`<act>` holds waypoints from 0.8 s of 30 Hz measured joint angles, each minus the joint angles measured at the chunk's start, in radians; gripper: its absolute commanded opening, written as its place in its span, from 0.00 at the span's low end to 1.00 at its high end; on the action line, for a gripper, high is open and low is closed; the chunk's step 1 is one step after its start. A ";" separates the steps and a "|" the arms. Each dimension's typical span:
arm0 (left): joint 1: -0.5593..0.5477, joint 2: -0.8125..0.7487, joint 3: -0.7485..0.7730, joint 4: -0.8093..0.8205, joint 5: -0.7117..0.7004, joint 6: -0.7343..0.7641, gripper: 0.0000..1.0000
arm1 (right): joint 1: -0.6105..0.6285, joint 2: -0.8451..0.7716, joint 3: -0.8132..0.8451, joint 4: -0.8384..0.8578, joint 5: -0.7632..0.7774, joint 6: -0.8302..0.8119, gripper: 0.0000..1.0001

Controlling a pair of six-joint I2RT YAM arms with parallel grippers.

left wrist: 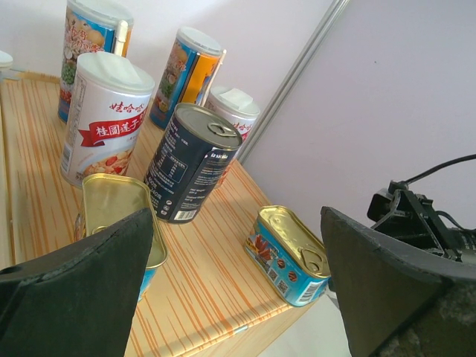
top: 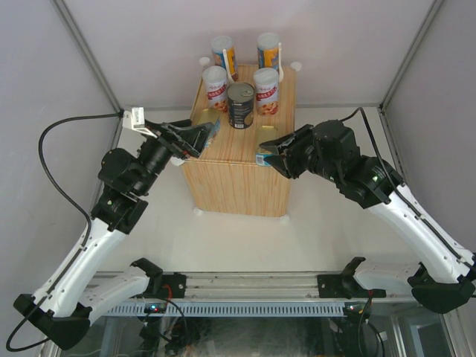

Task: Place and organize the canned foods onto the counter
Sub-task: Place the canned food on the counter.

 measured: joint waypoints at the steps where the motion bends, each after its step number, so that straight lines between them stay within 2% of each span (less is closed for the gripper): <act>1: 0.000 0.001 0.000 0.000 0.000 0.000 0.97 | -0.005 0.004 0.007 0.003 0.000 -0.004 0.41; 18: 0.019 0.026 0.000 0.007 0.000 0.000 0.97 | -0.109 0.091 0.024 0.048 -0.064 -0.059 0.40; 24: 0.024 0.026 0.001 0.006 -0.003 0.002 0.97 | -0.116 0.098 0.029 0.046 -0.070 -0.096 0.43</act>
